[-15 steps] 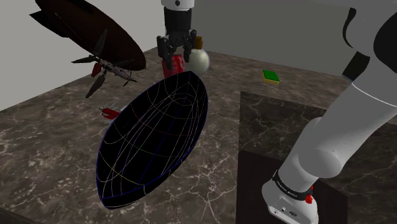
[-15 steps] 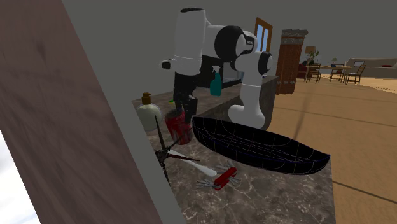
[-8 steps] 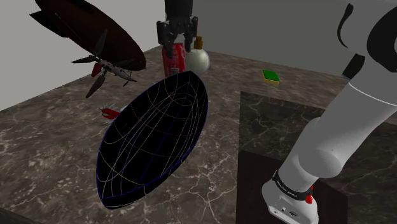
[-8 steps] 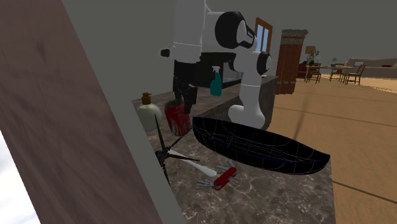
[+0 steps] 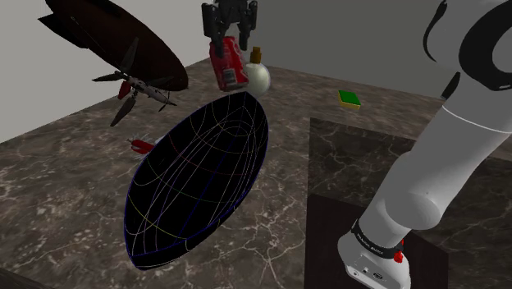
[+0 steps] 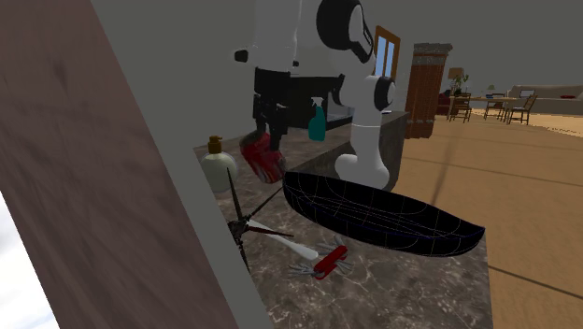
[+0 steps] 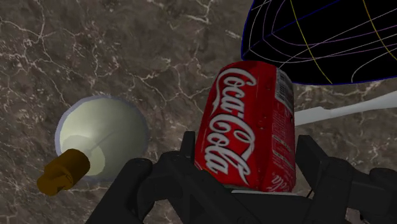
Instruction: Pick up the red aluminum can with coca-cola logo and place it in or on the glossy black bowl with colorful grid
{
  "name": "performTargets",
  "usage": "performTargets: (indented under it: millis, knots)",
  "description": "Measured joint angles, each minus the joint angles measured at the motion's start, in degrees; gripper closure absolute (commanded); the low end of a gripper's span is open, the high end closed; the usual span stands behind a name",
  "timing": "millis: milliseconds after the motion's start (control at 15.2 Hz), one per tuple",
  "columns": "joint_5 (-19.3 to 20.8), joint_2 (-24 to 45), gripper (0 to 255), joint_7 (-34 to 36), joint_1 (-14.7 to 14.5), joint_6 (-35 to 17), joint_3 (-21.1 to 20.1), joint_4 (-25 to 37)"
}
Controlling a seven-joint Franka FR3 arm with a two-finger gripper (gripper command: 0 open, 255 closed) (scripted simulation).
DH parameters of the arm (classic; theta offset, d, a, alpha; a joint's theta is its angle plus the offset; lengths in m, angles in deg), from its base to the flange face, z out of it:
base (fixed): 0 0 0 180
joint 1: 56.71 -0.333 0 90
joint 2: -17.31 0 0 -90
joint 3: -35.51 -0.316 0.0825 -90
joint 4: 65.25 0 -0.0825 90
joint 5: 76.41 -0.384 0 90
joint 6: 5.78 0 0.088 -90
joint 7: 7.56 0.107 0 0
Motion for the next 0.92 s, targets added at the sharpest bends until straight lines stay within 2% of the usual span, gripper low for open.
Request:
performTargets:
  millis: [462,858,924]
  knots:
    - [2.09,4.53,255,0.2,-0.93,7.42,-0.99,11.49]
    - [5.28,10.37,255,0.75,-3.07,14.72,-2.21,24.0]
    - [5.22,10.06,255,1.17,-3.34,15.32,-2.4,24.17]
